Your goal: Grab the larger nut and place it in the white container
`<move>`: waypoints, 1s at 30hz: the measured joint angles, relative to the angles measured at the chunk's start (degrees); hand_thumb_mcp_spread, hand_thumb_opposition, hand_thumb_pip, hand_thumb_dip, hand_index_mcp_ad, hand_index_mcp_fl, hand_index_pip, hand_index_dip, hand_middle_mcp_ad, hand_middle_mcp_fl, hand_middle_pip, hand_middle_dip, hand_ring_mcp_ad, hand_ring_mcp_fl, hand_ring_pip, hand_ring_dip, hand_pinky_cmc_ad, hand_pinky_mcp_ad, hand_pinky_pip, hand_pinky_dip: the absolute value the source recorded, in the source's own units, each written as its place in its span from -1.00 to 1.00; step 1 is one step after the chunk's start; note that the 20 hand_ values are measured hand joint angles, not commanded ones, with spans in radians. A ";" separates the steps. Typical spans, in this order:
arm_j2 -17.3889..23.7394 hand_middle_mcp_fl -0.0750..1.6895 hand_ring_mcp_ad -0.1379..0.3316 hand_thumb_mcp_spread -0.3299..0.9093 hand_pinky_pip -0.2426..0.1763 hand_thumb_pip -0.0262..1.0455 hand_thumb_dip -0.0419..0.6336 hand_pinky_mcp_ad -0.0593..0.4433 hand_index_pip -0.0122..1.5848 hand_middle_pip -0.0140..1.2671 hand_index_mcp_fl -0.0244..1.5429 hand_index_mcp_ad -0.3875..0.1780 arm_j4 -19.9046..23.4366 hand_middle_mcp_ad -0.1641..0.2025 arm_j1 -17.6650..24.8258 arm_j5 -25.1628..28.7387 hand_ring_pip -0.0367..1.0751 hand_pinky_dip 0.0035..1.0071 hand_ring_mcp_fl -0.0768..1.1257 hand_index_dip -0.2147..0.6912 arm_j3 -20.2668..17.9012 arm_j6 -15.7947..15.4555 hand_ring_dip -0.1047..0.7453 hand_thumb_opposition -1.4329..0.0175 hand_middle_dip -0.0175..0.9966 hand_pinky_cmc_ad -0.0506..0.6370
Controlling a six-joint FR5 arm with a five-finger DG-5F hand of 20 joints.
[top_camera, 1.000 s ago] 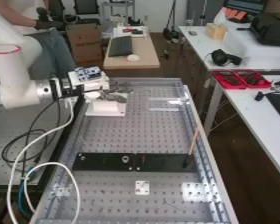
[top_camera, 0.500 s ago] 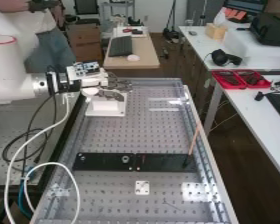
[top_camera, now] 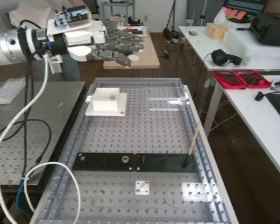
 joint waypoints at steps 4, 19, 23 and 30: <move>-0.09 -0.91 0.15 -0.13 -0.43 0.44 -0.28 0.38 -0.28 -0.79 -0.96 -0.14 -6.19 0.27 -1.37 2.81 -0.72 0.48 -0.88 -0.79 5.28 -1.21 -0.46 -0.16 -0.53 0.14; -2.33 -0.91 0.16 -0.13 -0.43 0.44 -0.28 0.38 -0.35 -0.78 -0.97 -0.14 -14.06 0.27 -3.23 10.64 -0.74 0.47 -0.88 -0.73 12.15 -3.82 -0.46 -0.13 -0.49 0.16; -2.68 -0.91 0.16 -0.13 -0.43 0.44 -0.28 0.38 -0.36 -0.78 -0.97 -0.13 -13.40 0.27 -3.30 10.97 -0.74 0.47 -0.88 -0.73 12.27 -3.65 -0.46 -0.13 -0.49 0.17; -3.26 -0.91 0.16 -0.13 -0.43 0.44 -0.28 0.38 -0.38 -0.78 -0.97 -0.13 -12.30 0.27 -3.51 11.11 -0.74 0.47 -0.88 -0.72 12.12 -2.43 -0.46 -0.13 -0.49 0.17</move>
